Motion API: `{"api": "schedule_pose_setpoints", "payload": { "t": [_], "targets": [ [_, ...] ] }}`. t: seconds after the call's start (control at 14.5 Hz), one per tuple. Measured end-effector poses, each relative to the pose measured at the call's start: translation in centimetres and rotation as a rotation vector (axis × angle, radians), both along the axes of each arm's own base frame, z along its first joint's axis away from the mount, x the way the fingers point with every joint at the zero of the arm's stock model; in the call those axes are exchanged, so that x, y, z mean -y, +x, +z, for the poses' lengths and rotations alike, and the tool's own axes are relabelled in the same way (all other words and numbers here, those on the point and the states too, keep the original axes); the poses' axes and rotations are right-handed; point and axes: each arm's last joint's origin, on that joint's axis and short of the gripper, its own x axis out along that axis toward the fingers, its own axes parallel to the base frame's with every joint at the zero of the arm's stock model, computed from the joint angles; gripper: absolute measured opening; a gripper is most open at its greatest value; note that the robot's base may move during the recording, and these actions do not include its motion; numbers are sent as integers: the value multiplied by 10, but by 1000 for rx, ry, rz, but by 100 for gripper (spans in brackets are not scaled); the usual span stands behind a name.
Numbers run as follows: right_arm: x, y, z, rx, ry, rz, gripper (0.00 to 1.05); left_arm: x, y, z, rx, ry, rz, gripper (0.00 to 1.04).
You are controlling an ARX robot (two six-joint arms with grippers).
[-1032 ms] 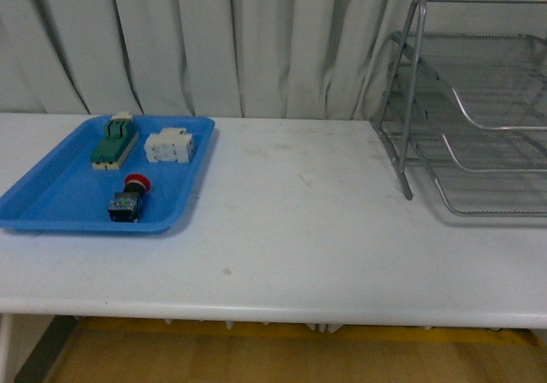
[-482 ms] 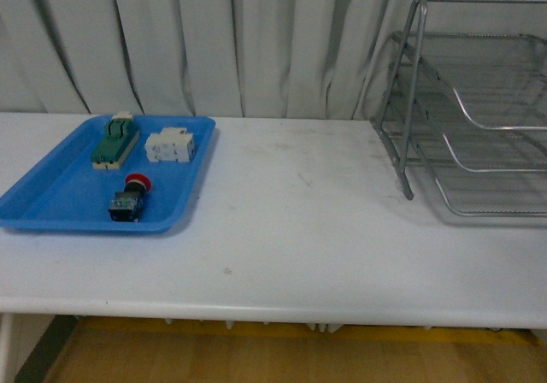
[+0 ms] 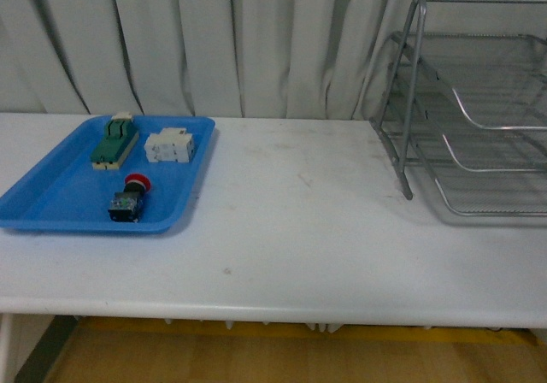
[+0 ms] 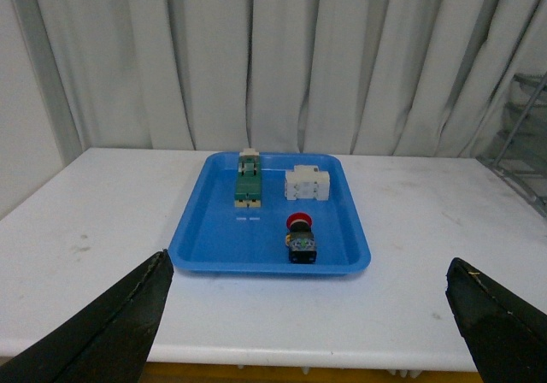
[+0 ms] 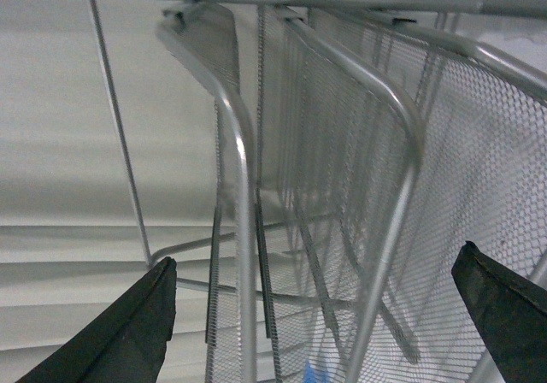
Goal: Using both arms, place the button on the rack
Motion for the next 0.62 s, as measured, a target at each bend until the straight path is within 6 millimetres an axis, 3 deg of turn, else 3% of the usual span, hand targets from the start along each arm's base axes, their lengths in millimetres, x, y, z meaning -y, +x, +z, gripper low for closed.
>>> {"api": "schedule_pose_setpoints", "payload": {
  "t": [0.28, 0.62],
  "targets": [
    [-14, 6, -22, -51, 25, 36, 98, 0, 0, 0, 0, 0, 0, 98],
    [-22, 22, -22, -33, 6, 68, 98, 0, 0, 0, 0, 0, 0, 98]
  ]
}}
